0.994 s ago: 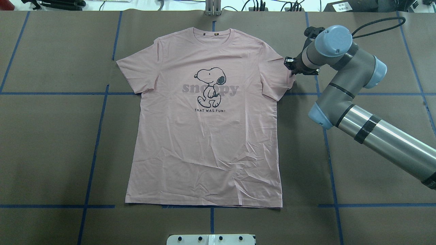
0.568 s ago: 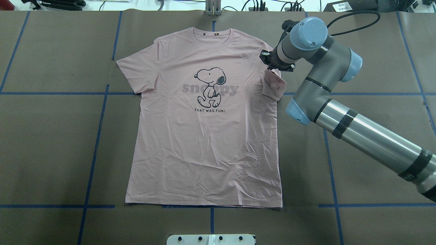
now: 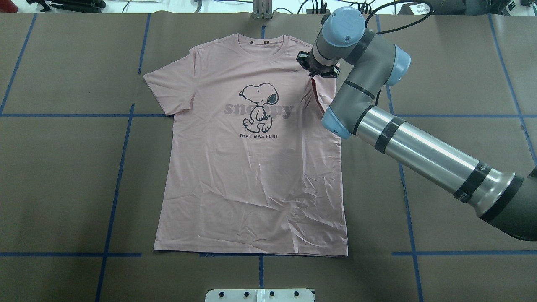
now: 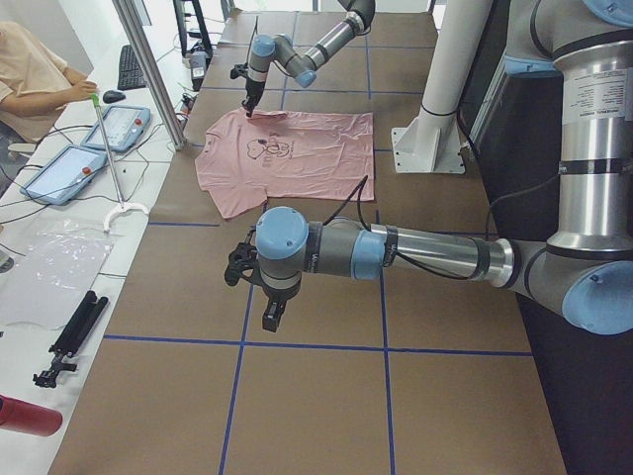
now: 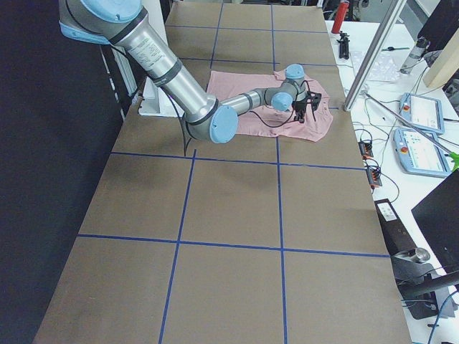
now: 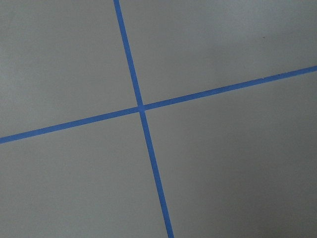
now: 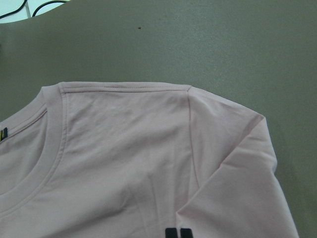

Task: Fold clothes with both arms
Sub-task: 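Fold the sleeve onto the shirt with the right gripper while the left arm approaches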

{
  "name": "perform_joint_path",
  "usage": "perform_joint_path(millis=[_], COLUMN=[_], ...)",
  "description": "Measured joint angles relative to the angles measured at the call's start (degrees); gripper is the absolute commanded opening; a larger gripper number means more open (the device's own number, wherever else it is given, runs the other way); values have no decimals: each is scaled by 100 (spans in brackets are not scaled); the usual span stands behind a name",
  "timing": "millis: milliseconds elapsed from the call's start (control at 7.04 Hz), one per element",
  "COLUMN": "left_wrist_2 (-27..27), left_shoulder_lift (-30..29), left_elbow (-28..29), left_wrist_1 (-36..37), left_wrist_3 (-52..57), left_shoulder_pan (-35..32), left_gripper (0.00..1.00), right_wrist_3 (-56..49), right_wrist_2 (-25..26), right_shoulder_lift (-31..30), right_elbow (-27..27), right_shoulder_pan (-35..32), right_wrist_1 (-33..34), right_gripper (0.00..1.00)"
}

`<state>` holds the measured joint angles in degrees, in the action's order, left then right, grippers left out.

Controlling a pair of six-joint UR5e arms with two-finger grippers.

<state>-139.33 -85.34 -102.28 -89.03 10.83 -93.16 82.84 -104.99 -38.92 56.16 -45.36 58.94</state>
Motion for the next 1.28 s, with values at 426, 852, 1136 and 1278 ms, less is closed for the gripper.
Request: perform_joint_path(millis=[426, 852, 1136, 1278], left_wrist_2=[-154, -1064, -1129, -871], left_shoulder_lift=[-72, -190, -796, -1235], left_elbow=[42, 6, 366, 669], left_wrist_1=[-13, -465, -1527, -2083], left_wrist_3=[-25, -617, -2726, -3732], left_shoulder_pan=[10, 151, 877, 1407], left_gripper=[100, 100, 100, 100], right_wrist_3=[-94, 277, 793, 853], right_wrist_2=[4, -402, -441, -441], right_shoulder_lift=[-107, -1247, -1773, -2129], right_elbow=[472, 2535, 3725, 4252], right_shoulder_pan=[5, 147, 365, 458], right_wrist_1=[2, 162, 636, 785], right_gripper=[100, 100, 100, 100])
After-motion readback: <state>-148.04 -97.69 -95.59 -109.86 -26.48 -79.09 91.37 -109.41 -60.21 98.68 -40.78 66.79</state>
